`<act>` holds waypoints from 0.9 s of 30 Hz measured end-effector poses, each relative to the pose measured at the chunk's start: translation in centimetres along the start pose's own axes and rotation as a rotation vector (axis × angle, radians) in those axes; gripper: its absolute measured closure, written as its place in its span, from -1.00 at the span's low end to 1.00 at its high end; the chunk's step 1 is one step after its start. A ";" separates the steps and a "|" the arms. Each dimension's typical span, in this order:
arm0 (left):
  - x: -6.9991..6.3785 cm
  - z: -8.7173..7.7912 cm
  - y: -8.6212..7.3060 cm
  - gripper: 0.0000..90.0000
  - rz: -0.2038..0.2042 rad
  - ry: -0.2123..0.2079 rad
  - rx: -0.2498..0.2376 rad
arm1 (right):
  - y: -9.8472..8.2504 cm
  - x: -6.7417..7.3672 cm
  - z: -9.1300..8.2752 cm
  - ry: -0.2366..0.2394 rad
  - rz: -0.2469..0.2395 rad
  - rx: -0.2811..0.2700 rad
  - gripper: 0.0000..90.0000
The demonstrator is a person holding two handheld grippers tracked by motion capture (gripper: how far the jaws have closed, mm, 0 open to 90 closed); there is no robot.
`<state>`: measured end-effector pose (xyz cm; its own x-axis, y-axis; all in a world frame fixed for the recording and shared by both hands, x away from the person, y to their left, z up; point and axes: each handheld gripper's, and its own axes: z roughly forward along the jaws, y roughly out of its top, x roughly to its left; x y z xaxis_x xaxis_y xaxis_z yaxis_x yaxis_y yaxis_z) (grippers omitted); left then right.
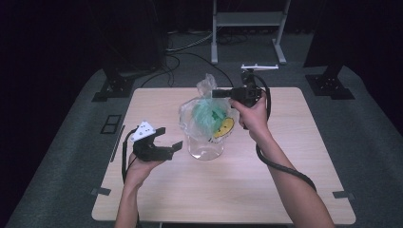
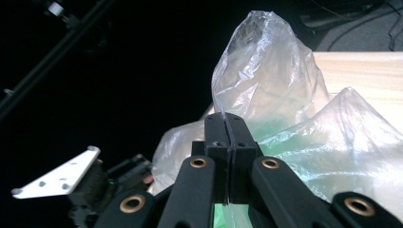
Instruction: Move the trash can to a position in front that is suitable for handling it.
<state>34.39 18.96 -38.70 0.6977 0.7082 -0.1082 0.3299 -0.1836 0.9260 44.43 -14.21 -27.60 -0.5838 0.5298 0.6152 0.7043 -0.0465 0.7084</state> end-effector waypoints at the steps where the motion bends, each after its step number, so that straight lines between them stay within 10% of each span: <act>1: 0.0 0.0 0.0 -0.81 -0.004 0.008 0.002 | 0.2 0.2 -0.2 0.002 -0.003 -0.004 1.00; 27: 0.2 0.2 -1.0 -0.81 -0.031 0.001 0.027 | 2.4 0.9 -6.2 0.022 -0.038 -0.089 1.00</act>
<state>34.34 19.10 -39.73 0.6862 0.7146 -0.1362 0.3684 -0.1799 0.9121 43.06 -19.08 -23.16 -0.6186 0.5139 0.5943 0.6437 -0.1021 0.7584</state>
